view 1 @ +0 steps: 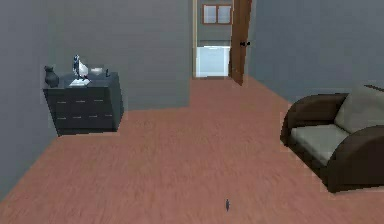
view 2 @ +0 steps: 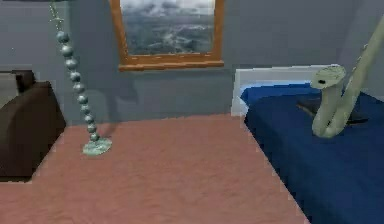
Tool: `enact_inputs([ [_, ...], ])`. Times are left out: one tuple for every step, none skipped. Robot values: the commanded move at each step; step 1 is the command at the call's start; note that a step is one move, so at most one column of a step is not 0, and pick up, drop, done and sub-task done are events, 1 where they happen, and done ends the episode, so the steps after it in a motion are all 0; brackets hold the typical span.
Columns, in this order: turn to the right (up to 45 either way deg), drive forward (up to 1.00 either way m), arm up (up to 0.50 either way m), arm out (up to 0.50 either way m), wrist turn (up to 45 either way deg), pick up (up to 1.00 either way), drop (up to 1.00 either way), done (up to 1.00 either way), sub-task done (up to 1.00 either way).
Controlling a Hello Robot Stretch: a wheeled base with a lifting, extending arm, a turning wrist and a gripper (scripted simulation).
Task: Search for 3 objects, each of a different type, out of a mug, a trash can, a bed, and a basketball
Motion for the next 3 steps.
enact_inputs([
  [0.0, 1.0, 0.0, 0.0, 0.0, 0.0, 0.0, 0.0, 0.0],
  [-6.0, 0.0, 0.0, 0.0, 0.0, 0.0, 0.0, 0.0, 0.0],
  [0.0, 0.35, 0.0, 0.0, 0.0, 0.0, 0.0, 0.0, 0.0],
])
